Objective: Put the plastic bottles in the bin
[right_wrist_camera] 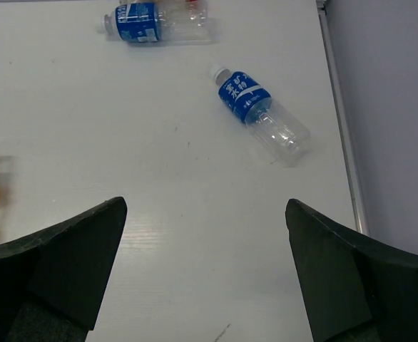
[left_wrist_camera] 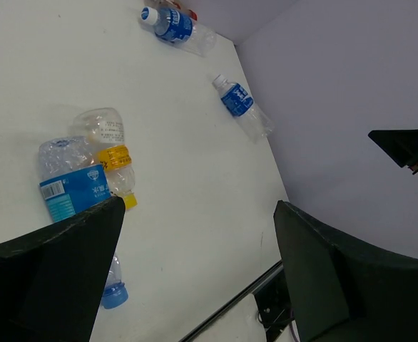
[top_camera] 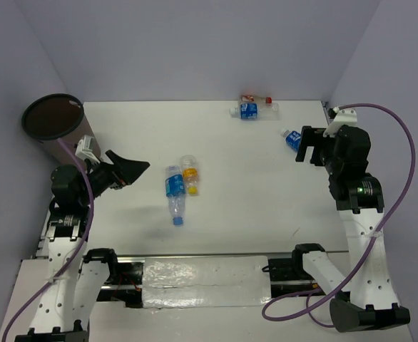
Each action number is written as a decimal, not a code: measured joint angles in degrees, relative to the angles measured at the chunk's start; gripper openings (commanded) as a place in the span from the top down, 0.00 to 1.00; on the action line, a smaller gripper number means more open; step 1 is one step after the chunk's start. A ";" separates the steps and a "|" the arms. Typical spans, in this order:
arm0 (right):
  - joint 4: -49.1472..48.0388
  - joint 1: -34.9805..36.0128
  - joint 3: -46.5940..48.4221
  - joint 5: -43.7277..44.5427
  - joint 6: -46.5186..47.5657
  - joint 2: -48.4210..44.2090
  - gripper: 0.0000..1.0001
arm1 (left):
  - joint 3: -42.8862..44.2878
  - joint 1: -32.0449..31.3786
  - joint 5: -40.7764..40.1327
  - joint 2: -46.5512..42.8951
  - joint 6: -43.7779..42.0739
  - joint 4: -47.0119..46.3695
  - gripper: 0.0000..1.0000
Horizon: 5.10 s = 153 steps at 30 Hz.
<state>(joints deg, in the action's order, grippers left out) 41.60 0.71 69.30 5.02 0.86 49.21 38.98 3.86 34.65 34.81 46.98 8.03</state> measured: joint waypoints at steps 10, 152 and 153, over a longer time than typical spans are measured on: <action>-0.02 0.00 -0.07 -4.59 1.40 -0.02 0.00 | 0.00 -1.16 0.17 2.69 -0.07 0.00 0.01; 8.63 -17.97 29.79 -24.70 45.48 65.88 0.06 | 5.29 -34.05 -24.70 25.90 8.17 2.73 0.00; 9.03 -17.97 30.18 -24.72 45.48 66.62 0.06 | 4.33 -34.07 -24.63 25.73 8.92 2.19 0.01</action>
<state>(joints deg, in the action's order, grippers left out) 50.63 -17.26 99.48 -19.70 46.35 115.83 43.31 -30.22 10.02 60.53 55.90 10.22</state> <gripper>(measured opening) 0.948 0.994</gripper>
